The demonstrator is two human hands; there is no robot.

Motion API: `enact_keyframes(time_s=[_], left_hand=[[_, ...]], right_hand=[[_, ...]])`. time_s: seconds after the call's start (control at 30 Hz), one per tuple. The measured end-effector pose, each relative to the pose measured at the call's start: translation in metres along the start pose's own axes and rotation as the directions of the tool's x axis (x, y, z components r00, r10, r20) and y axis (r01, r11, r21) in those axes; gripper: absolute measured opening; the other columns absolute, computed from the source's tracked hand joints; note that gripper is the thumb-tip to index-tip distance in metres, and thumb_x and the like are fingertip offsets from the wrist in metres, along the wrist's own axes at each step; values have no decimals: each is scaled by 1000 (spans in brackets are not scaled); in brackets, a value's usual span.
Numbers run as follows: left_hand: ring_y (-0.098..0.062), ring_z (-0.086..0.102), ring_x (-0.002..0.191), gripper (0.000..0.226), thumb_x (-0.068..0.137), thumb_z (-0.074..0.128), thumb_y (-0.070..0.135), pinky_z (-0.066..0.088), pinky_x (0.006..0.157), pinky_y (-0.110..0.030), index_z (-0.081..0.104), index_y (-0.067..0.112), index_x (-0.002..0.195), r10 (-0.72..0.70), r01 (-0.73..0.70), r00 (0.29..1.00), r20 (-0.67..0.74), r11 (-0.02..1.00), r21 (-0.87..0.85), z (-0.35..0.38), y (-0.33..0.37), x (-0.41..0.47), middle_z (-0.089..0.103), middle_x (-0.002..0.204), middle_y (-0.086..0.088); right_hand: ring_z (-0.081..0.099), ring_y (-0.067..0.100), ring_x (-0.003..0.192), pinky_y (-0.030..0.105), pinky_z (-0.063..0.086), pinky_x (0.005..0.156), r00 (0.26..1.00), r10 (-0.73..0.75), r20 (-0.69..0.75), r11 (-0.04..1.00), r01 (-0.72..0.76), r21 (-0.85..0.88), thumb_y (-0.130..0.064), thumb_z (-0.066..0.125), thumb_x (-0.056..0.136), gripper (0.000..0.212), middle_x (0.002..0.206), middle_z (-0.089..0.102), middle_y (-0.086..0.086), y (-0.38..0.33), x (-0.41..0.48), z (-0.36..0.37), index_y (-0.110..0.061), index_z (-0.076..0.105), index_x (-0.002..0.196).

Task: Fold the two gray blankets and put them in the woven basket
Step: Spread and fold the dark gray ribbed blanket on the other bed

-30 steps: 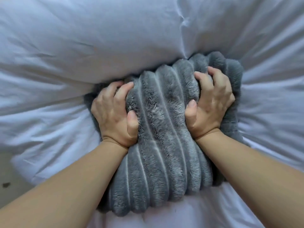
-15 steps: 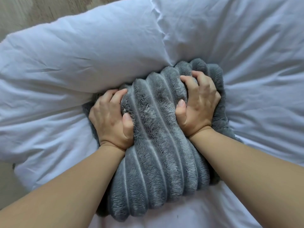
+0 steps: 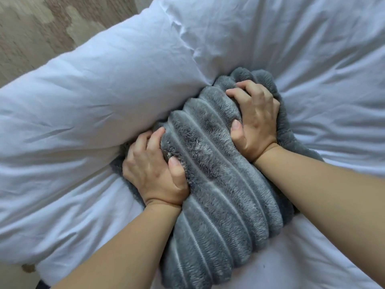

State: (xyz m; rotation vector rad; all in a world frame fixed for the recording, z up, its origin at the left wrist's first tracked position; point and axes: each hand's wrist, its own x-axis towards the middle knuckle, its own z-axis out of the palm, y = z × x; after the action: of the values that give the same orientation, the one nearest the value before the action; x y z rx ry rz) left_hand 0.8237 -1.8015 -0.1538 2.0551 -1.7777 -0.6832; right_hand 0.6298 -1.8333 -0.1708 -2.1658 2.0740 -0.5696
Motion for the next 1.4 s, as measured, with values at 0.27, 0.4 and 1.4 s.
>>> enact_keyframes(time_s=[0.27,0.4,1.4], left_hand=[[-37,52,116,79,69,22,45,38,96,-53,58,8,128,-27,31,993,117,999,-30,-18,4,1,57,126,-16],[-27,36,132,76,75,15,48,23,109,-40,43,20,140,-54,50,972,230,999,22,-50,8,-3,42,143,-6],[-35,22,141,70,80,33,47,12,113,-53,36,21,145,828,-926,313,465,376,-46,-38,92,38,24,155,-15]], right_hand=[[50,36,116,43,33,93,984,44,175,990,-20,-136,-44,30,80,64,125,56,16,-16,12,-28,-8,60,123],[48,28,120,40,31,94,936,153,318,963,-70,-260,-44,34,79,59,128,55,6,-55,31,-74,-17,57,126],[41,44,128,54,35,104,-89,906,-414,-36,-990,135,-38,41,74,71,147,40,17,-168,-71,-62,-19,43,143]])
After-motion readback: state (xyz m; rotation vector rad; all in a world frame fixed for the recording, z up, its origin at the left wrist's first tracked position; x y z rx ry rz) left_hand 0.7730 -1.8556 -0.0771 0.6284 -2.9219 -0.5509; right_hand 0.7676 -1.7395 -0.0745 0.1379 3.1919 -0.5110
